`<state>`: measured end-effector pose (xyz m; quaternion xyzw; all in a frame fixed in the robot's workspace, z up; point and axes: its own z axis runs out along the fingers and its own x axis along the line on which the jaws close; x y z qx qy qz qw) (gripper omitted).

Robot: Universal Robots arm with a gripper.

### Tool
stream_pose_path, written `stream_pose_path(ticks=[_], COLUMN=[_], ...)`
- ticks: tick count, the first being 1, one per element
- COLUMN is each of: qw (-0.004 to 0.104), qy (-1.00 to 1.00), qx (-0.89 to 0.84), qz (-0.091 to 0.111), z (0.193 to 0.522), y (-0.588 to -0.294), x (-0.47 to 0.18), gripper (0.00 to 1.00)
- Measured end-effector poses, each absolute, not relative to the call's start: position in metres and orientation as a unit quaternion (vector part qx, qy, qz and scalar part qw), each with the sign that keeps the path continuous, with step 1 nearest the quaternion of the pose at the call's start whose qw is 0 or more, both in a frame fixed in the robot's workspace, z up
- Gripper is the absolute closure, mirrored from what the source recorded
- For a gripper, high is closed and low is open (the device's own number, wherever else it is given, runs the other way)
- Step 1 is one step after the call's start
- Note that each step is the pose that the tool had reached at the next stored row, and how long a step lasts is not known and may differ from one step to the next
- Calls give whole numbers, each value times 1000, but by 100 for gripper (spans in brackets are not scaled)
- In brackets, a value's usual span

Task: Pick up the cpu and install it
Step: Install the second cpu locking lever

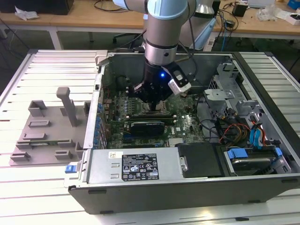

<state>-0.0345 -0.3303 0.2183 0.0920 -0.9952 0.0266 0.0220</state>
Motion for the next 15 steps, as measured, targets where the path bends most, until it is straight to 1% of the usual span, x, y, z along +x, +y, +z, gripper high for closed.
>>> stream_pose_path(ticks=[5,15], qw=[23,25], qy=[-995,-994], qx=[92,91], qz=[29,49], z=[220,248], y=[-320,-317], x=[-31,-31], gripper=[89,89])
